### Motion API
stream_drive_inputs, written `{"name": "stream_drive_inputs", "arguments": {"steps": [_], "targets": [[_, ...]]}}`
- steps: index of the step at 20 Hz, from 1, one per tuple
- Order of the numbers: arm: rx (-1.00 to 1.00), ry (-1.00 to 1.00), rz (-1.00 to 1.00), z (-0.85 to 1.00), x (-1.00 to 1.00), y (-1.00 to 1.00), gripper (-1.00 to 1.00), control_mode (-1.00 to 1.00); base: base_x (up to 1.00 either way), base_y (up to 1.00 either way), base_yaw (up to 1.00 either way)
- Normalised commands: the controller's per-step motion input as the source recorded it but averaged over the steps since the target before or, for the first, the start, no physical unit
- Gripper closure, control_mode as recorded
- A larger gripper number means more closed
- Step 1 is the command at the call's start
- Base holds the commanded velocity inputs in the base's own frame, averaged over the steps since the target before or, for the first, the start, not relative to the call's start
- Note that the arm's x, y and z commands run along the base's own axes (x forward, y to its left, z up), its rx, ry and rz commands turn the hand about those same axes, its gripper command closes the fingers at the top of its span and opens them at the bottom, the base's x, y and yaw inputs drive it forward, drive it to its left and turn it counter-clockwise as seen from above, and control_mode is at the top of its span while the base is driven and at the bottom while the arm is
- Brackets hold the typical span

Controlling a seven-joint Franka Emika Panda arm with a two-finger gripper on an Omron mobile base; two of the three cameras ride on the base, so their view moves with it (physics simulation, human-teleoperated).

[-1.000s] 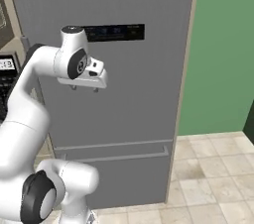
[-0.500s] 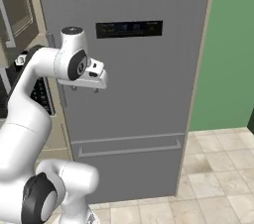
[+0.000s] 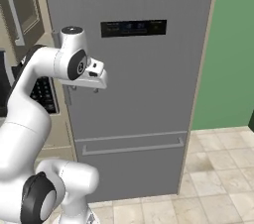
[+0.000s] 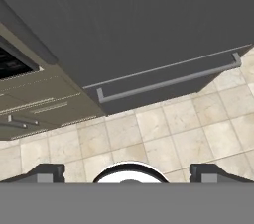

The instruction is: There is a bowl on the dining counter. Grab a lemon wedge from the fridge and place it in the bowl. Then get the liquor bottle and glass cup from the cabinet and place them next to the bowl.

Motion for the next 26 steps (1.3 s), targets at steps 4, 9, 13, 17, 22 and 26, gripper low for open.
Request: {"name": "stream_drive_inputs", "arguments": {"steps": [4,9,13,17,22,26], "targets": [[0.00,0.00,0.00,0.00,0.00,0.00,-1.00,1.00,-0.12,0.16,0.00],[0.00,0.00,0.00,0.00,0.00,0.00,-1.00,1.00,0.00,0.33,-0.01],[0.00,0.00,0.00,0.00,0.00,0.00,-1.00,1.00,0.03,0.34,-0.01],[0.02,-0.14,0.00,-0.26,-0.20,0.00,-1.00,-1.00,0.00,0.03,0.00],[0.13,-0.40,0.03,-0.58,-0.53,-0.05,-1.00,-1.00,0.00,0.00,0.00],[0.10,-0.30,0.35,-0.66,-0.02,0.02,-1.00,-1.00,0.00,0.00,0.00]]}}
